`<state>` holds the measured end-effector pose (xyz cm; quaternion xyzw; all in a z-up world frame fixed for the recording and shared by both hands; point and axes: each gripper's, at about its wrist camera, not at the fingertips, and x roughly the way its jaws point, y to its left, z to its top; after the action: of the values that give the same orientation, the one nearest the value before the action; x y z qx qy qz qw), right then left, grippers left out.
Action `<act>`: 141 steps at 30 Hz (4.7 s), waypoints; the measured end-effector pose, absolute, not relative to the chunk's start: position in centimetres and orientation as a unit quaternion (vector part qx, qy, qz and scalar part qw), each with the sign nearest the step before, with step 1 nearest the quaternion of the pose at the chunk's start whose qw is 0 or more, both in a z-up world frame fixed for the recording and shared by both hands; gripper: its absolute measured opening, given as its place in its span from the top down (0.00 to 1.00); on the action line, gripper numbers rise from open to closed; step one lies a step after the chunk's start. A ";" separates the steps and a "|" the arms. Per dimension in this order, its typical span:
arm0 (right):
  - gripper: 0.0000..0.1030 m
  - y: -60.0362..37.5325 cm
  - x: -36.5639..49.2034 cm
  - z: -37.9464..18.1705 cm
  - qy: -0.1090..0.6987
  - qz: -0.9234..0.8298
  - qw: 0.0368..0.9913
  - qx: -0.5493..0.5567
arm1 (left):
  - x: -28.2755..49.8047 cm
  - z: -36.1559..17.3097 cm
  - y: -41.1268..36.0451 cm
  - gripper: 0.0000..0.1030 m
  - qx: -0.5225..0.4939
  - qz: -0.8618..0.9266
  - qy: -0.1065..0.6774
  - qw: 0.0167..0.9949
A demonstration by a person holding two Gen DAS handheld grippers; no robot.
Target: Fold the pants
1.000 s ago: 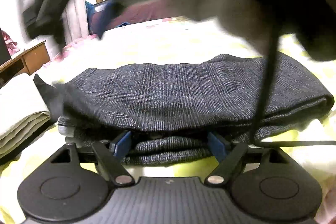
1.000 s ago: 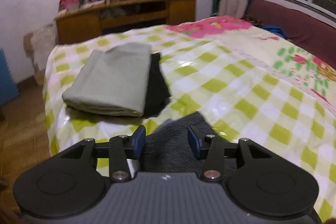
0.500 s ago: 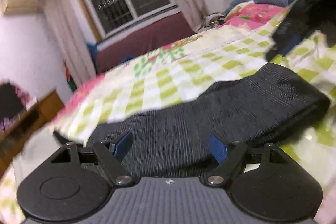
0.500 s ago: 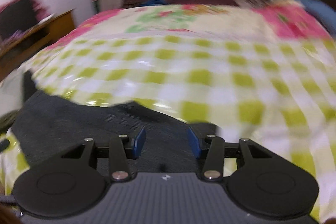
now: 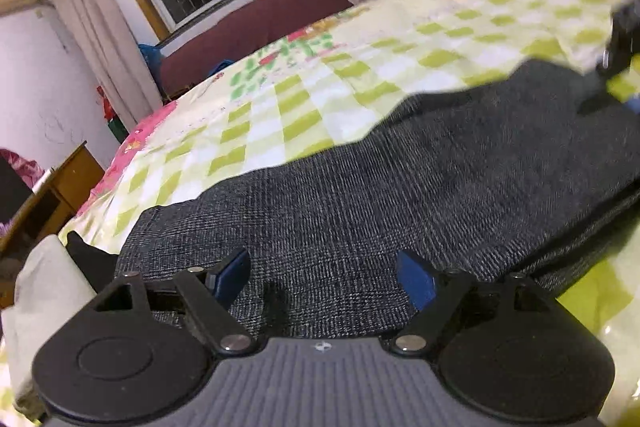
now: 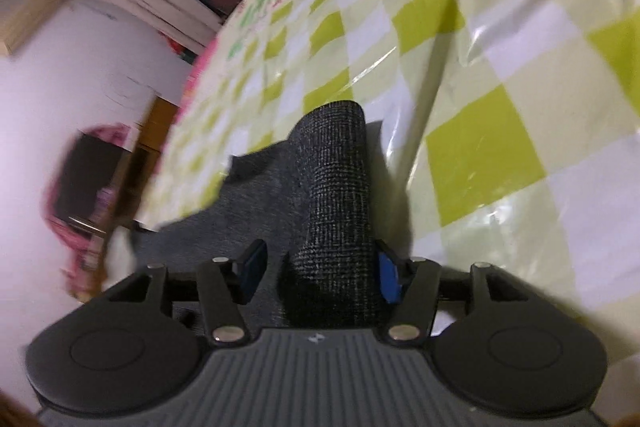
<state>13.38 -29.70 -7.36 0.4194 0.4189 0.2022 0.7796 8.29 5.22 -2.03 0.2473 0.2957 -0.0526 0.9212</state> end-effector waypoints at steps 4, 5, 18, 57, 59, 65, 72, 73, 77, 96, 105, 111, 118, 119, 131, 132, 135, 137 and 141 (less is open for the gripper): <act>0.44 -31.2 12.9 -8.2 0.397 0.238 0.766 0.446 | 8.4 -2.1 4.4 0.09 0.273 -0.048 0.299 0.913; 0.49 -31.4 13.0 -8.9 0.407 0.236 0.761 0.447 | 8.6 -2.2 4.2 0.09 0.278 -0.048 0.301 0.911; 0.74 -31.0 14.3 -8.5 0.388 0.288 0.737 0.472 | 8.5 -2.0 2.5 0.09 0.339 -0.045 0.300 0.890; 0.89 -39.7 4.7 3.8 0.379 0.050 0.850 0.362 | 2.5 -1.7 -13.4 0.14 0.252 -0.280 0.255 0.890; 0.89 -37.9 5.4 4.7 0.397 0.050 0.856 0.328 | 4.3 -2.5 -13.0 0.13 0.227 -0.275 0.301 0.885; 0.89 -33.6 7.1 7.3 0.400 0.050 0.873 0.274 | 5.1 -0.5 -8.9 0.14 0.146 -0.270 0.298 0.904; 0.88 -30.2 9.6 9.1 0.418 0.041 0.875 0.242 | 3.3 0.0 -7.1 0.14 0.239 -0.186 0.187 0.935; 0.88 -29.7 9.9 9.2 0.421 0.042 0.873 0.241 | 3.3 -0.3 -7.5 0.14 0.252 -0.181 0.177 0.934; 0.88 -27.8 10.7 9.8 0.430 0.048 0.869 0.240 | 6.0 -2.8 -9.5 0.14 0.288 -0.158 0.225 0.917; 0.88 -11.9 16.9 9.6 0.485 0.123 0.859 0.109 | 7.2 -2.1 -2.2 0.14 0.222 -0.142 0.291 0.920; 0.80 -5.9 18.9 5.6 0.535 0.138 0.833 0.028 | 5.9 -1.8 -1.1 0.13 0.233 -0.163 0.287 0.915; 0.65 -4.7 18.8 4.8 0.543 0.175 0.818 0.072 | 6.0 -1.7 0.3 0.10 0.218 -0.169 0.283 0.919; 0.65 -5.1 18.7 6.6 0.507 0.190 0.837 0.078 | 6.3 -0.7 2.4 0.09 0.162 -0.165 0.309 0.923; 0.65 -5.5 18.7 6.8 0.503 0.189 0.840 0.082 | 6.0 -0.6 2.7 0.09 0.157 -0.159 0.309 0.924; 0.65 -7.9 21.7 4.8 0.497 0.200 0.834 0.132 | 1.8 5.7 5.6 0.06 0.072 -0.138 0.184 0.970; 0.65 -8.1 22.1 5.0 0.500 0.214 0.828 0.139 | 1.9 5.9 5.4 0.05 0.071 -0.146 0.179 0.970; 0.63 -8.7 23.2 5.9 0.497 0.225 0.829 0.125 | 4.0 5.7 3.2 0.05 0.092 -0.150 0.180 0.968; 0.62 -9.1 23.7 6.2 0.498 0.238 0.826 0.112 | 5.0 5.2 1.9 0.05 0.111 -0.151 0.176 0.966; 0.62 -9.6 24.0 5.2 0.507 0.261 0.815 0.099 | 7.1 2.5 1.1 0.05 0.140 -0.128 0.220 0.957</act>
<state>24.01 -9.62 5.19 0.0986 0.5071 0.2609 0.8155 7.14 1.15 2.48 0.1399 0.2196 -0.1283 0.9570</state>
